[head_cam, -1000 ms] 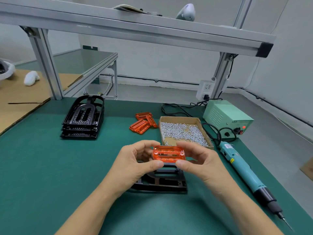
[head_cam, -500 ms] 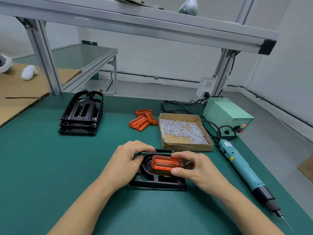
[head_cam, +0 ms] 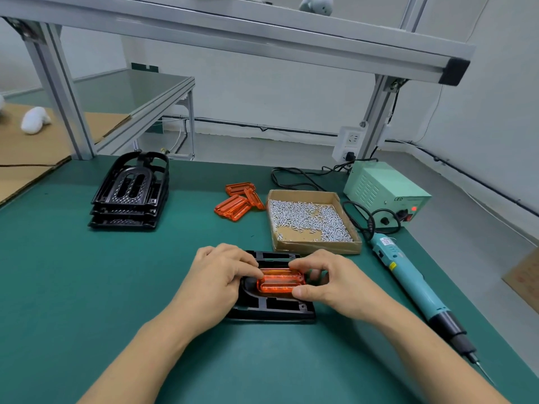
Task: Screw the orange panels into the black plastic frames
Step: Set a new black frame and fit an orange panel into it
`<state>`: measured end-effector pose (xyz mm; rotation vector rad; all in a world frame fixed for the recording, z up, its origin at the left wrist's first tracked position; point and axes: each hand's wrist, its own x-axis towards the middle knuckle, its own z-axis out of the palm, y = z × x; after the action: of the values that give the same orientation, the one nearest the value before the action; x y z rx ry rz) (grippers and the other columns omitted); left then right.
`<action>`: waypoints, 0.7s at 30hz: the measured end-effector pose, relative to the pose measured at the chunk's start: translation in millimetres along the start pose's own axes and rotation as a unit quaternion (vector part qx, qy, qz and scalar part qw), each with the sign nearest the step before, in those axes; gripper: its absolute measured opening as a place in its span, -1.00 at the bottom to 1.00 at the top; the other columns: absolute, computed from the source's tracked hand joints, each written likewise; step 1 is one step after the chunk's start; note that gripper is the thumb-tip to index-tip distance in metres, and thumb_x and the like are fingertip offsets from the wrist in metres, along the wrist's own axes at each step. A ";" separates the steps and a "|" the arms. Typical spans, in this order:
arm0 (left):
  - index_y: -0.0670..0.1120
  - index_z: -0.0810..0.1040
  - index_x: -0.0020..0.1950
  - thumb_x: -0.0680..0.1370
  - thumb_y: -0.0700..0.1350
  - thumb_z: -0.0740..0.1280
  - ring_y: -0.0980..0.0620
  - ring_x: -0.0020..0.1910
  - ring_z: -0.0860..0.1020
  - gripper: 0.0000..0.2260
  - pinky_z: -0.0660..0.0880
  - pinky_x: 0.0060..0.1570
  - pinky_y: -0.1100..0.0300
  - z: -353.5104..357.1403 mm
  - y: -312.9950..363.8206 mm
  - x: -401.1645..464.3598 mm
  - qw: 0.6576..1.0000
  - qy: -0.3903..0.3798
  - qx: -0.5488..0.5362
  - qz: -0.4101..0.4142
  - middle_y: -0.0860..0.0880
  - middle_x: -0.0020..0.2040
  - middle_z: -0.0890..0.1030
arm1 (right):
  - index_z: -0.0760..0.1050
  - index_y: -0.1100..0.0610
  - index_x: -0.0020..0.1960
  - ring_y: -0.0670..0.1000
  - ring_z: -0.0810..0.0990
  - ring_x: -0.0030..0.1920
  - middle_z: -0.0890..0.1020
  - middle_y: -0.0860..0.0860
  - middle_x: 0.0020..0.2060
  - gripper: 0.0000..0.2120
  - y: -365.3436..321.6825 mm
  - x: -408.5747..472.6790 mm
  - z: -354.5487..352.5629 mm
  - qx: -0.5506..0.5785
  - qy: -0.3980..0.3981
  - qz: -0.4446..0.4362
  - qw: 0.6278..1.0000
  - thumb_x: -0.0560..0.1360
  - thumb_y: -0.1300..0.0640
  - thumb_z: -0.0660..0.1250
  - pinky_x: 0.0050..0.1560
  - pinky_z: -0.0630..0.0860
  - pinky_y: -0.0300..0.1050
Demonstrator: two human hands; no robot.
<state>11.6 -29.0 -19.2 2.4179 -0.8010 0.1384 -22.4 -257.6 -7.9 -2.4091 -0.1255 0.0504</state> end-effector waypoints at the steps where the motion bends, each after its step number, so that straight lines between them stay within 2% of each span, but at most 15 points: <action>1: 0.14 0.67 0.04 0.56 -0.34 0.20 0.28 0.19 0.34 -0.59 0.07 0.22 0.28 0.3 -0.2 0.2 1.000 0.001 0.001 0.001 0.35 0.04 0.47 | 0.56 -0.06 0.25 -0.22 0.47 -0.13 0.52 -0.15 -0.06 -0.59 1.1 -0.2 0.1 0.003 -0.002 0.001 1.000 0.42 0.08 0.51 -0.07 0.36 -0.43; 4: 0.13 0.68 0.01 0.55 -0.34 0.20 0.27 0.17 0.35 -0.59 0.07 0.21 0.29 0.9 0.2 0.5 1.000 0.009 0.005 0.000 0.36 0.01 0.47 | 0.56 -0.10 0.24 -0.19 0.47 -0.12 0.49 -0.15 -0.10 -0.63 4.5 -0.7 0.8 0.017 -0.018 -0.003 1.000 0.46 0.08 0.48 0.01 0.38 -0.35; 10: 0.14 0.69 -0.02 0.56 -0.29 0.21 0.27 0.16 0.35 -0.63 0.05 0.18 0.31 0.3 1.8 0.0 1.000 -0.001 0.030 0.005 0.31 0.08 0.53 | 0.54 -0.06 0.28 -0.17 0.44 -0.10 0.44 -0.13 -0.09 -0.62 6.8 1.2 5.7 -0.001 -0.022 -0.001 1.000 0.48 0.08 0.45 -0.04 0.33 -0.41; 16: 0.13 0.69 0.00 0.56 -0.28 0.20 0.28 0.16 0.34 -0.63 0.06 0.19 0.31 0.0 2.0 0.8 0.999 -0.004 0.032 0.006 0.32 0.07 0.52 | 0.52 -0.08 0.31 -0.19 0.43 -0.20 0.41 -0.12 -0.17 -0.60 2.5 2.3 2.2 -0.022 -0.036 0.006 0.999 0.48 0.05 0.45 -0.09 0.34 -0.40; 19: 0.13 0.69 -0.01 0.56 -0.30 0.20 0.30 0.16 0.33 -0.62 0.06 0.20 0.32 1.0 1.5 0.6 1.000 -0.004 0.028 0.004 0.33 0.05 0.52 | 0.53 -0.10 0.28 -0.17 0.43 -0.19 0.44 -0.08 -0.15 -0.63 2.5 -1.5 2.1 -0.017 -0.029 0.002 0.999 0.49 0.01 0.44 -0.04 0.38 -0.31; 21: 0.12 0.69 -0.03 0.55 -0.31 0.20 0.29 0.16 0.35 -0.62 0.07 0.20 0.32 1.4 1.3 0.1 1.000 -0.001 0.024 0.006 0.33 0.04 0.52 | 0.55 -0.10 0.23 -0.19 0.43 -0.21 0.47 -0.10 -0.17 -0.69 2.7 -3.4 -0.2 0.020 -0.006 -0.007 1.000 0.49 0.01 0.43 -0.06 0.39 -0.32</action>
<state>10.8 -30.7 -19.7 2.4592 -0.8212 0.1612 -25.6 -260.1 -9.5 -2.3685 -0.1447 0.0599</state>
